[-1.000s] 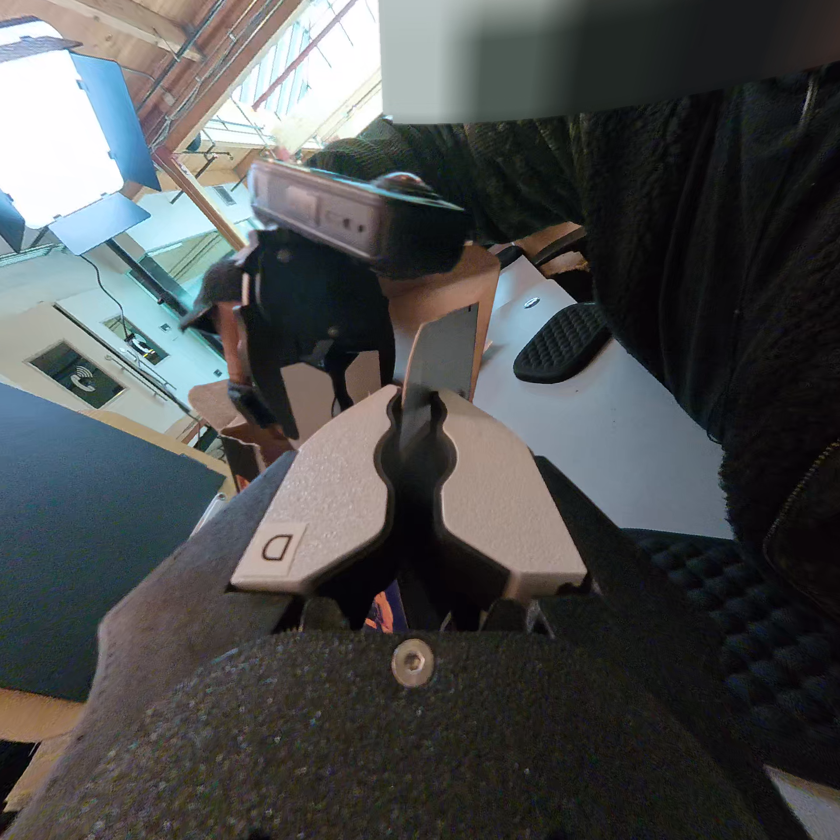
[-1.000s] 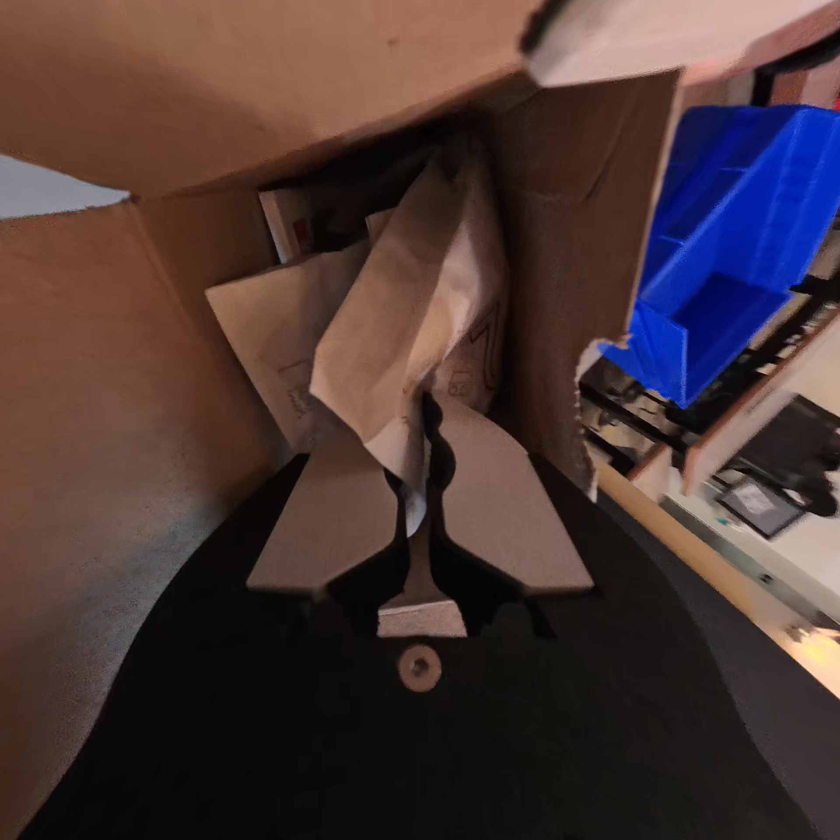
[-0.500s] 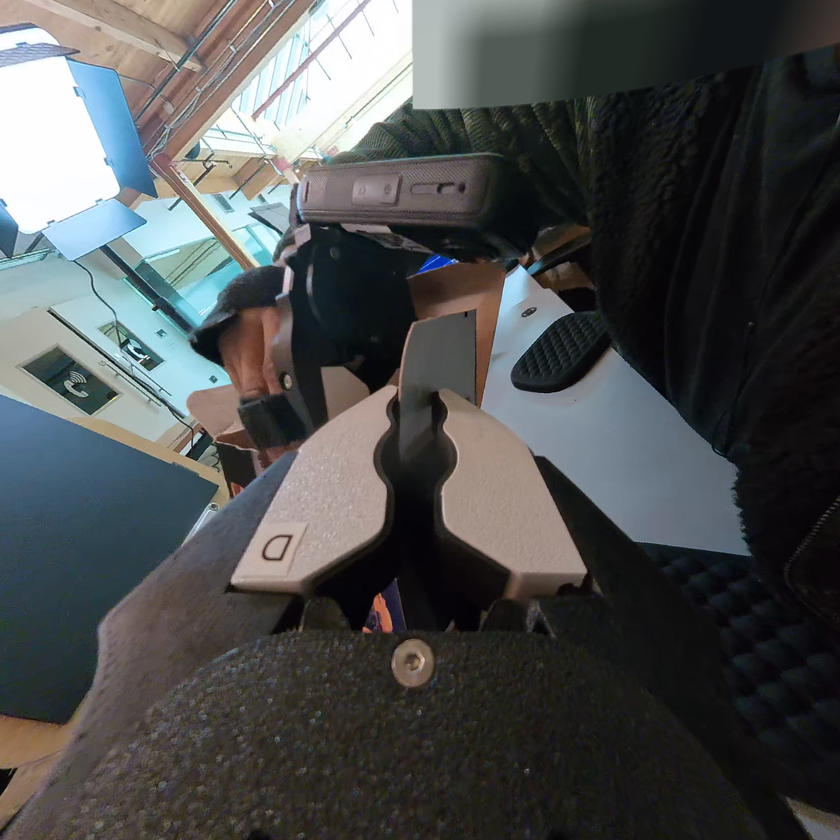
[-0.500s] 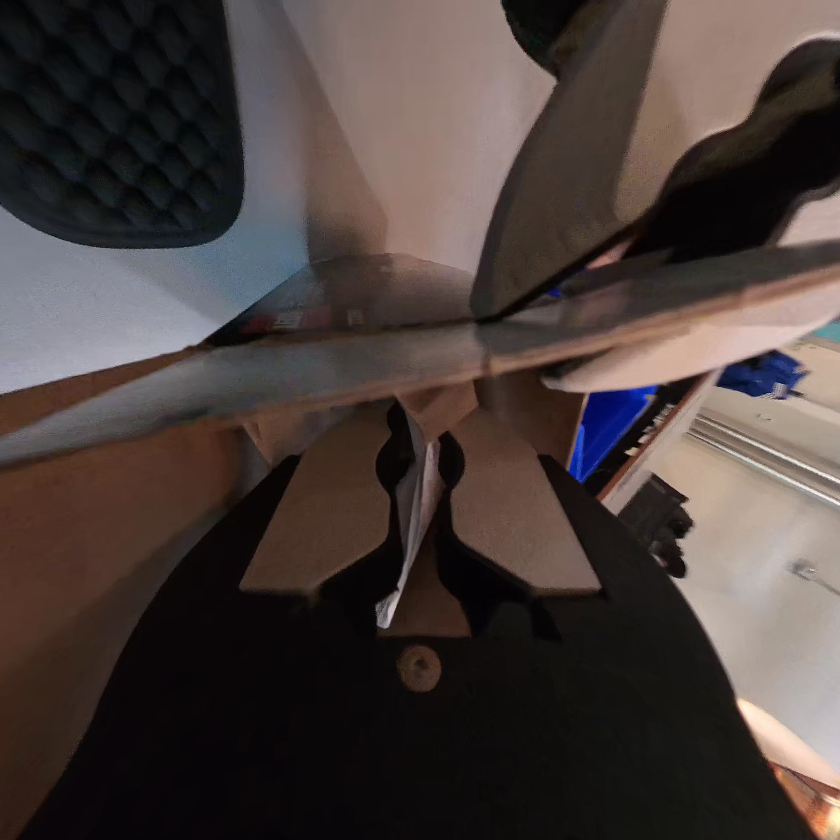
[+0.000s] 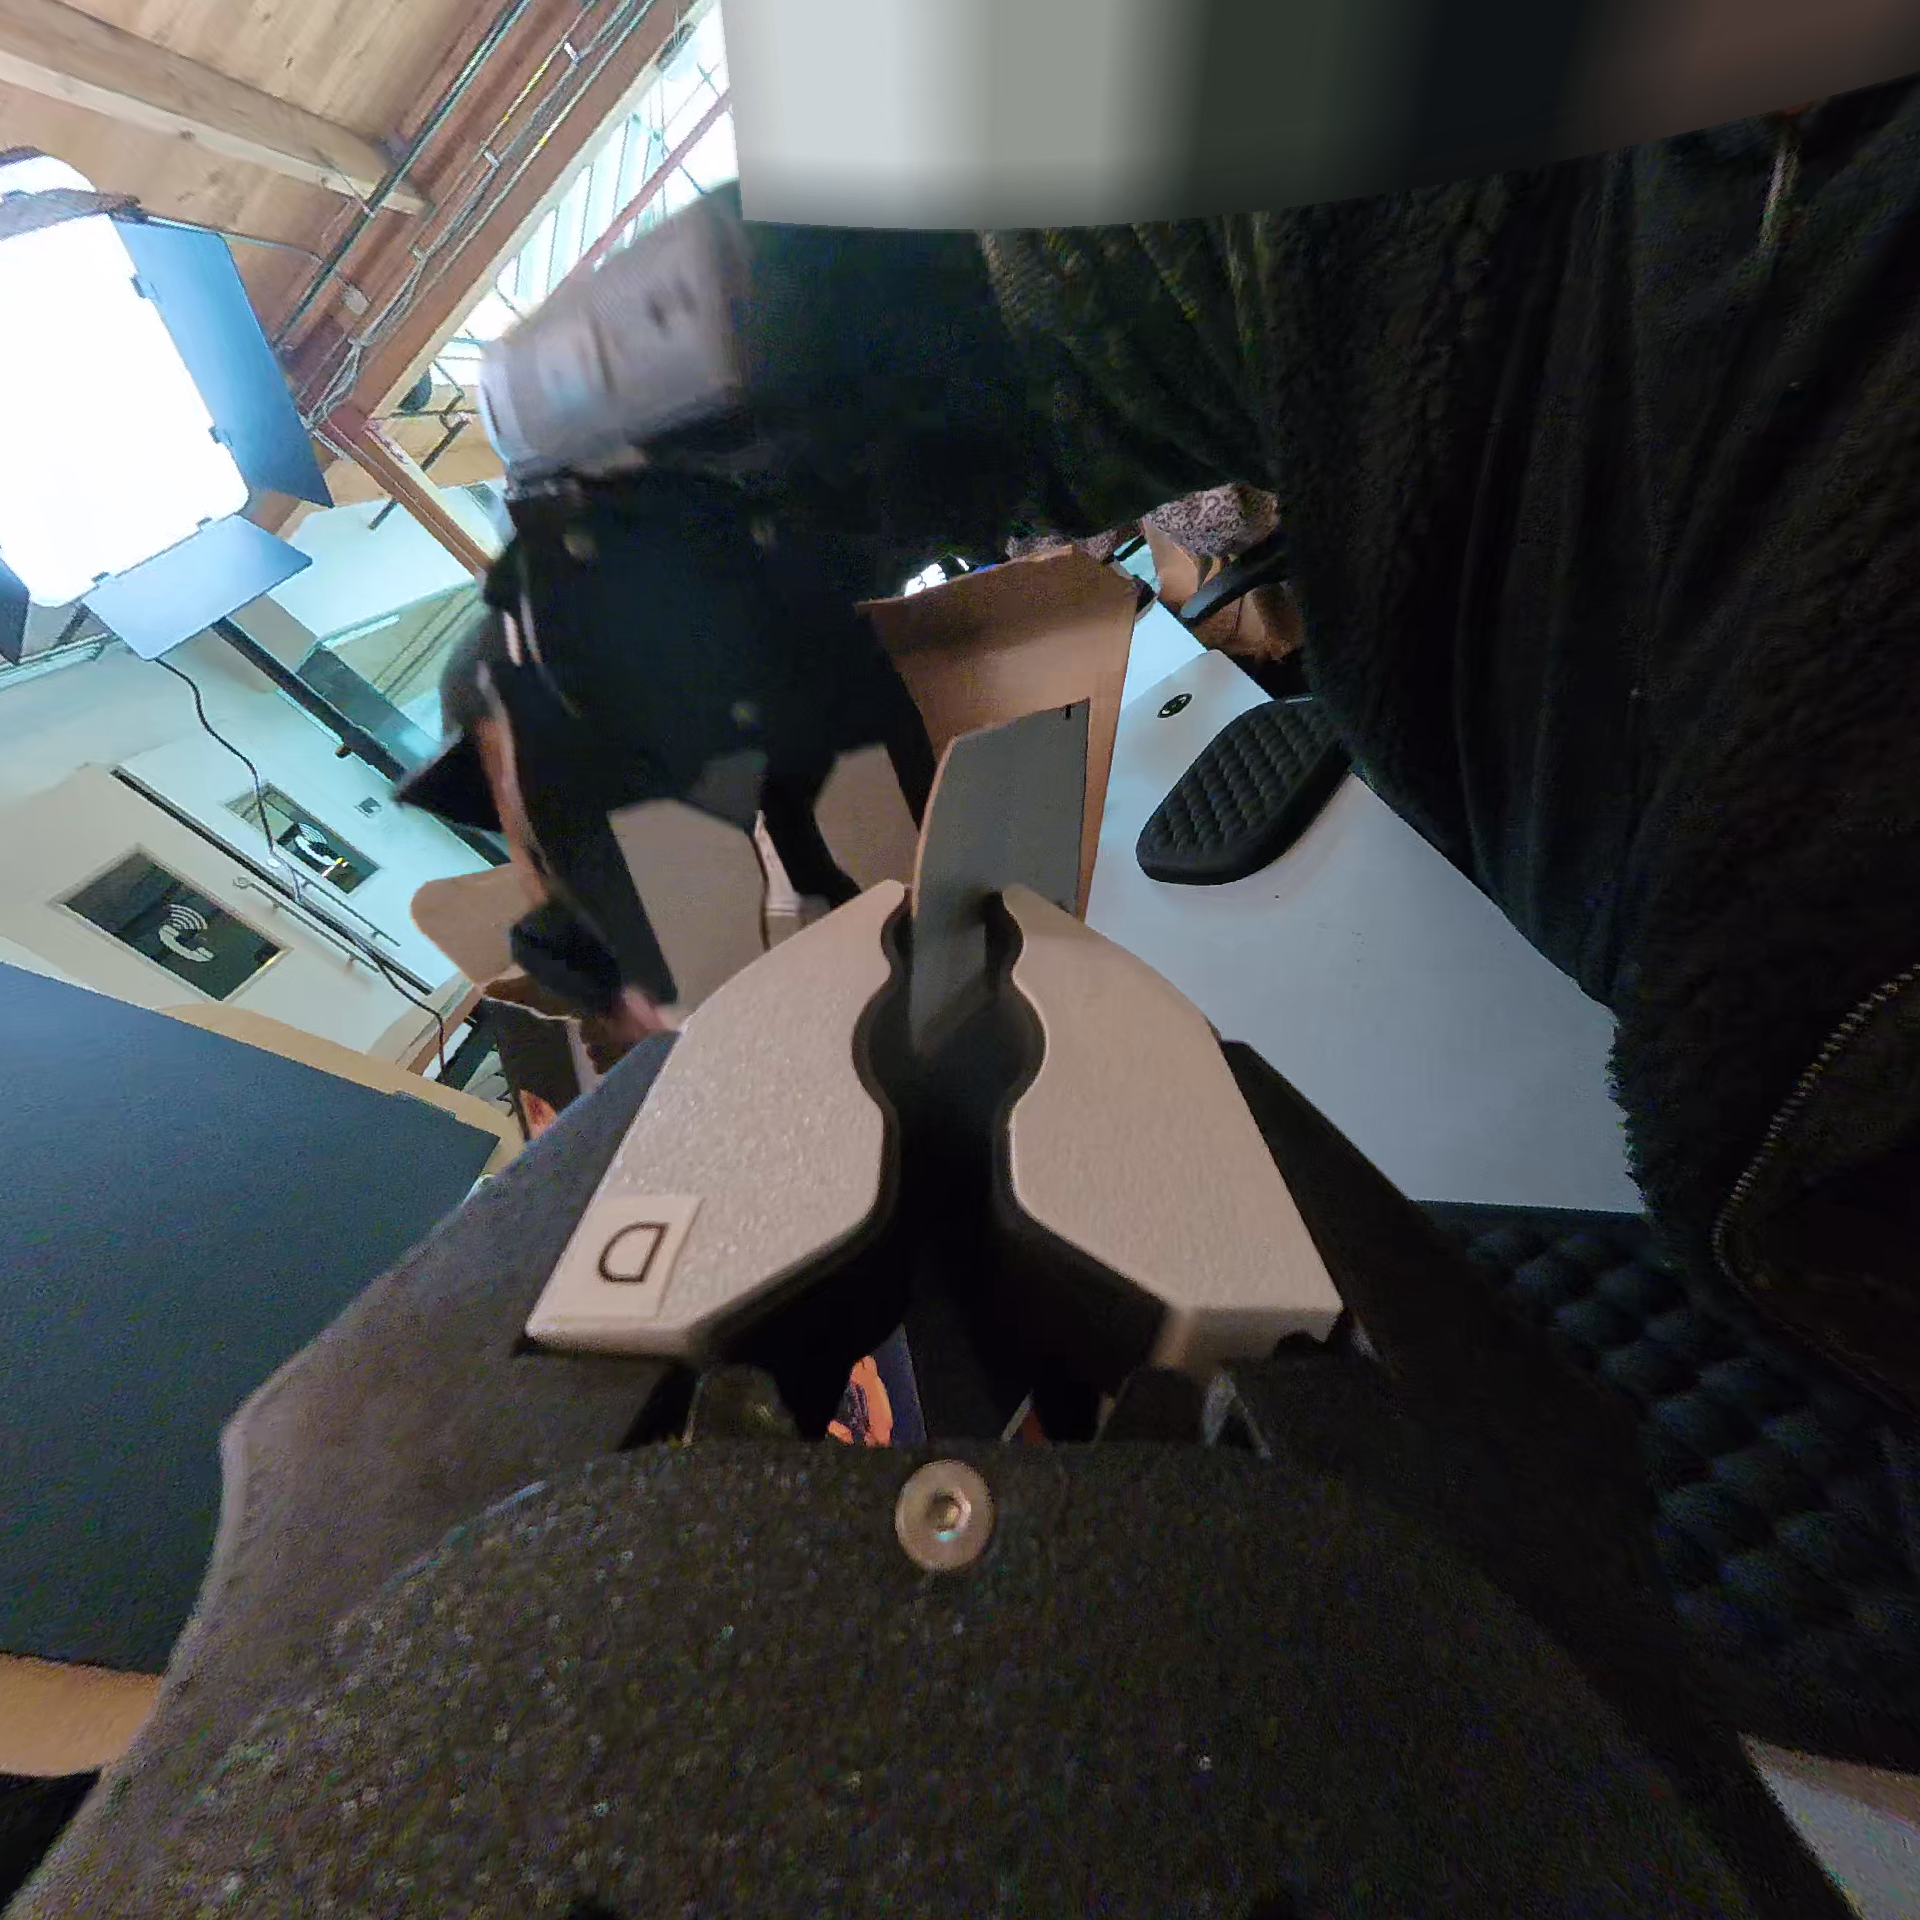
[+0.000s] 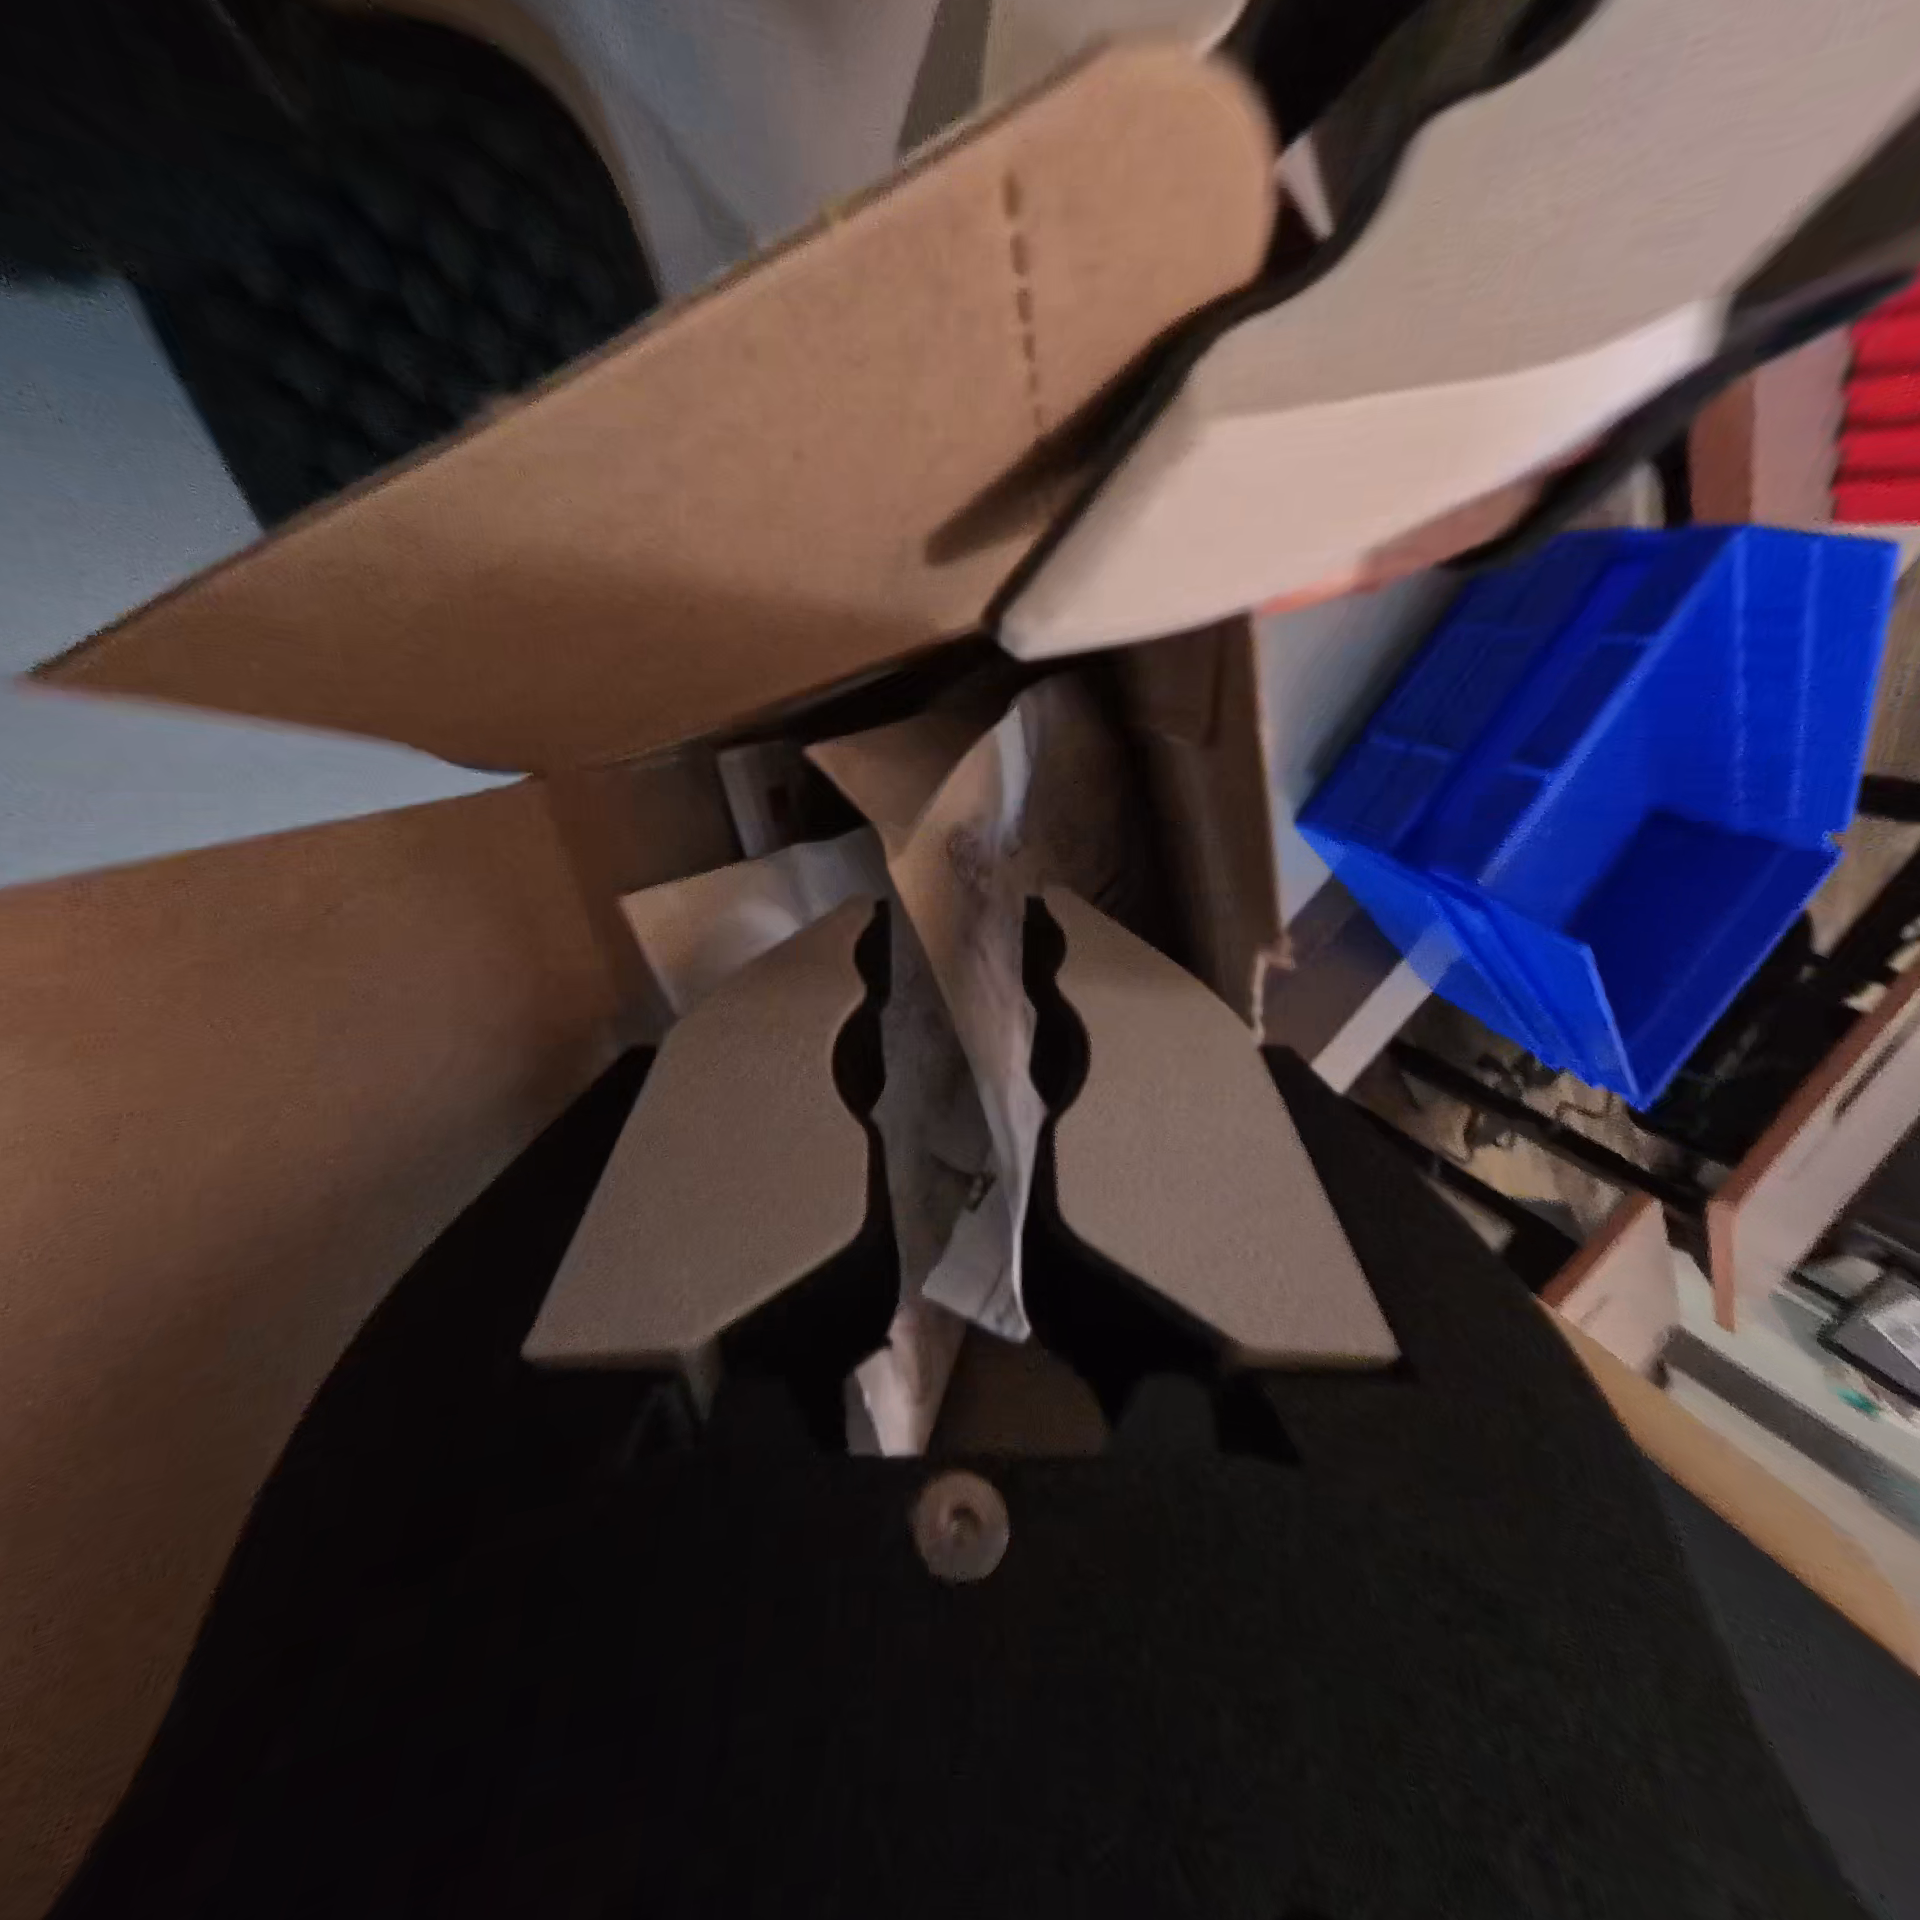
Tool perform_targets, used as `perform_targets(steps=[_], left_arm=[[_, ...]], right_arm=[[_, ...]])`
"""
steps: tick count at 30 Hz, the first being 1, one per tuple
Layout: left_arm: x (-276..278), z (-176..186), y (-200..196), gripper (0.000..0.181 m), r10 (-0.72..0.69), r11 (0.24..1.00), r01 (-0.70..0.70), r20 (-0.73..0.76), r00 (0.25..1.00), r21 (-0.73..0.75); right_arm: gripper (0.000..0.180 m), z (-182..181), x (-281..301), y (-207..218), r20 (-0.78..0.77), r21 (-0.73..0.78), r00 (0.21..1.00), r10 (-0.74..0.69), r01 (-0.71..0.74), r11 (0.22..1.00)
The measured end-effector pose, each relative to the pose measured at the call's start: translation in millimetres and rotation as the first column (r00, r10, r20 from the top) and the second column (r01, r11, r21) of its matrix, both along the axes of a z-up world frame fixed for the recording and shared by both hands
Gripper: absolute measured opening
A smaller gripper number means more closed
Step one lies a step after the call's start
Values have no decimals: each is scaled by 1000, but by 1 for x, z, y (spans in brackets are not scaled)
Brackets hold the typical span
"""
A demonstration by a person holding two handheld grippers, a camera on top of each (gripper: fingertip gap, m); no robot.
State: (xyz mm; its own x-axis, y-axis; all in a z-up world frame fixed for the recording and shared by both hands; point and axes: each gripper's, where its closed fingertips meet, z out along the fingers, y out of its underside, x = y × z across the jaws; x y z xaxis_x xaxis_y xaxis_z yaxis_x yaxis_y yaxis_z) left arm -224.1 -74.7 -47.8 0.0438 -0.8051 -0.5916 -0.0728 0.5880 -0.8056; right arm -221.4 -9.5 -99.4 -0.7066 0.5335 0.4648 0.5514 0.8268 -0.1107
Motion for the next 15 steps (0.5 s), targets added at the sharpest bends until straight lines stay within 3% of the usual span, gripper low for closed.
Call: perform_targets(steps=[2,4,10,15], left_arm=[[-3,-1,-5,11,-18,1000,18,-1,1000,-5],[-5,-2,-8,11,-36,999,36,1,999,-18],[-8,-1,-7,11,-54,998,55,20,998,-32],[-12,-2,-12,8,-84,995,84,8,996,-46]], right_arm=[[18,13,2,-2,-20,-4,1000,-2,2,1000],[12,20,0,4,-41,107,998,52,-47,993],[3,-14,-8,25,58,325,992,112,-124,938],[2,-22,-14,20,136,228,990,-45,13,974]])
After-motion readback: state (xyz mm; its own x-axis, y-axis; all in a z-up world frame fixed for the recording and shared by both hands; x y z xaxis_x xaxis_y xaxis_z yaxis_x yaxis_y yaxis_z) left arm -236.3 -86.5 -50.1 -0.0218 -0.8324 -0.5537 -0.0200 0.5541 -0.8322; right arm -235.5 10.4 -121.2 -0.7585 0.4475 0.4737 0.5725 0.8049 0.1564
